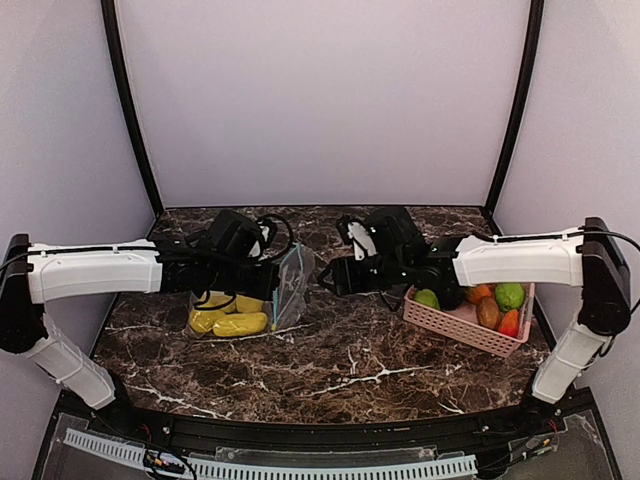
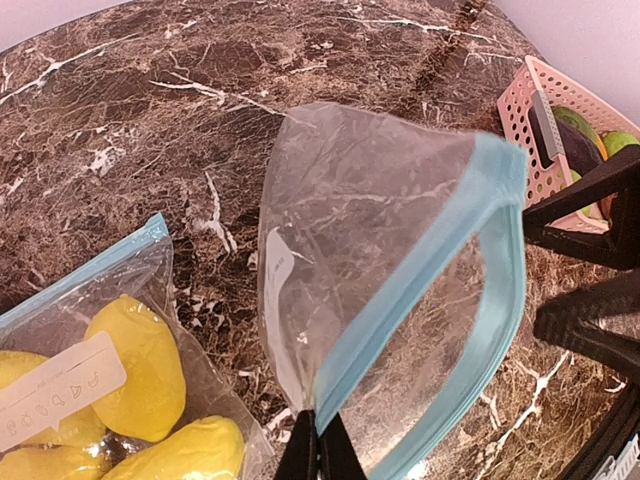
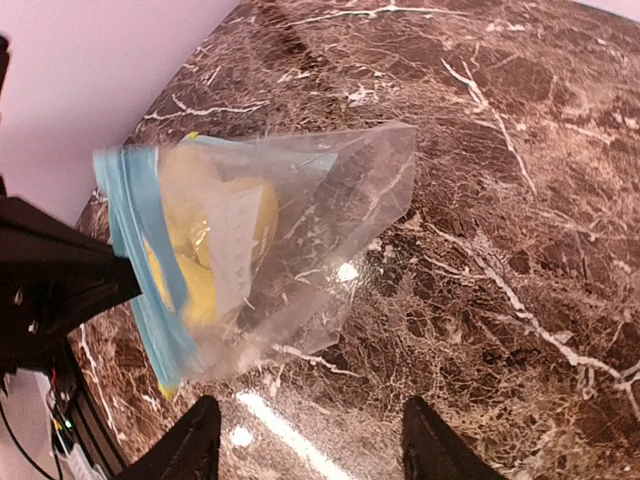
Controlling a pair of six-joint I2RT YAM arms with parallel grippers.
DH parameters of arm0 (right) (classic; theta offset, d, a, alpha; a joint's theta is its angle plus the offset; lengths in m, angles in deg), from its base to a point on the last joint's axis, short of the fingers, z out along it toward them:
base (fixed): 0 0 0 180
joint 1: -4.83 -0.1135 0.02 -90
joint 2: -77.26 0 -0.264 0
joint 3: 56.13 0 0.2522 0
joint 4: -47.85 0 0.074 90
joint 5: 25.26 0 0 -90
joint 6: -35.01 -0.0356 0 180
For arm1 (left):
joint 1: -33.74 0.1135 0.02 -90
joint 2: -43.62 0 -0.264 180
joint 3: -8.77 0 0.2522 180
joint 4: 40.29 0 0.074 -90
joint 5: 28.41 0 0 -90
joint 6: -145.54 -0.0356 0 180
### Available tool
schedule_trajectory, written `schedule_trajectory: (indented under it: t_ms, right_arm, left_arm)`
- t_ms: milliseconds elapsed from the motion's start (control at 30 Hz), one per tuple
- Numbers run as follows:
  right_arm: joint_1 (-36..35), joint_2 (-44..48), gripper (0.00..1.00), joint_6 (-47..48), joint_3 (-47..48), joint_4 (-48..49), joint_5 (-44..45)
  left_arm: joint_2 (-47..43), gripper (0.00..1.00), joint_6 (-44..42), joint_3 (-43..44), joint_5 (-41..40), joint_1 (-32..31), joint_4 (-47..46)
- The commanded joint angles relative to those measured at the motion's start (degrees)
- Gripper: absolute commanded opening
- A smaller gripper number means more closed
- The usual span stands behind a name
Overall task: Place the food in the zip-top bag and seal the zipper
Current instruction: Open the zipper food storage bag, then pick up the fake fruit from the bin.
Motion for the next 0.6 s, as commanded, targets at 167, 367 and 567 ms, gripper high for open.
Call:
schedule_trajectory:
  t_ms: [167,367,567]
  right_arm:
    - [3.0,14.7,0.76,6.3,-4.6,-10.5,3.0]
    - [12.4,24.5,0.81,7.5,-9.0,-22.0,6.9]
    - [27.6,26.9,0.84,9.9,-11.5,-26.9,2.7]
  left_arm:
    - [0.0,0.01,-0.3,2.0,1.6,0.3,3.2]
    - [-0.8,0.01,-1.2,2.6,1.0,0.4,4.9]
    - [-1.6,0.01,-1.1,3.1,2.5,0.5,5.8]
